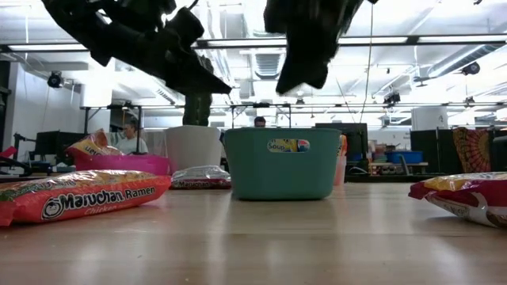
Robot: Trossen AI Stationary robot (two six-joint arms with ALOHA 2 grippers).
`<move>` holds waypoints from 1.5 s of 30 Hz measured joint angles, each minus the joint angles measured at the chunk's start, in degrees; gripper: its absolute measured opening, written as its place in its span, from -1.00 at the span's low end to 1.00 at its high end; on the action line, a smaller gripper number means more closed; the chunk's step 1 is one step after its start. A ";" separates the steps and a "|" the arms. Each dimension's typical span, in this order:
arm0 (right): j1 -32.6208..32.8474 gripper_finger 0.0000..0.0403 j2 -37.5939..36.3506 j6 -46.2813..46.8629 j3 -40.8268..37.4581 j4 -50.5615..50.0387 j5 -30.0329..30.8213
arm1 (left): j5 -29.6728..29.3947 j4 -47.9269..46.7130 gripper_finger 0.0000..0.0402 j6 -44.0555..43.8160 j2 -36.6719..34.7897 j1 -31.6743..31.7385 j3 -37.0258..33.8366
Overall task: Sort Maruchan noodles
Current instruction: Put the red noodle pack into the pink bin
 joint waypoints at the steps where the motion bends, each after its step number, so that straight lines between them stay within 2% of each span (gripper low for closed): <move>1: 0.18 -0.96 -0.53 1.28 -0.02 -0.14 -2.46 | -0.02 -0.63 -1.00 -0.88 -0.67 -0.14 0.00; 7: 3.41 -0.96 -1.42 7.83 -0.17 -2.82 -12.42 | 0.00 -3.68 -1.00 -3.02 -4.04 -2.58 0.00; 13: 9.32 -0.96 -1.18 11.71 -1.30 -9.67 -12.75 | 0.05 -7.99 -1.00 -3.43 -8.36 -5.53 0.00; 17: 14.29 -0.96 -1.18 14.03 -3.47 -9.45 -12.60 | 0.03 -12.39 -1.00 -5.64 -11.81 -6.36 0.11; 20: 17.65 -0.96 -1.18 15.28 -5.12 -8.90 -10.59 | 0.02 -13.99 -1.00 -7.84 -13.56 -6.37 0.11; 24: 20.75 -0.96 -1.18 15.41 -6.69 -9.01 -4.13 | 0.02 -14.31 -1.00 -9.32 -14.23 -6.37 0.13; 28: 21.82 -0.95 -1.18 15.42 -8.16 -8.89 1.80 | 0.00 -13.56 -1.00 -9.95 -13.30 -6.37 0.13; 30: 21.77 -0.93 -1.18 16.78 -8.68 -8.87 2.40 | 0.00 -12.94 -1.00 -10.34 -12.59 -6.37 0.13; 35: 21.77 -0.71 -1.18 20.97 -9.17 -9.08 2.53 | 0.00 -10.77 -1.00 -10.39 -11.46 -6.37 0.13; 40: 22.11 -0.32 -1.18 26.28 -11.09 -9.11 1.56 | -0.02 -9.37 -1.00 -10.37 -11.30 -6.37 0.13; 45: 24.36 0.04 -1.18 25.30 -15.60 -6.57 1.71 | -0.02 -8.70 -1.00 -9.81 -11.30 -6.37 0.13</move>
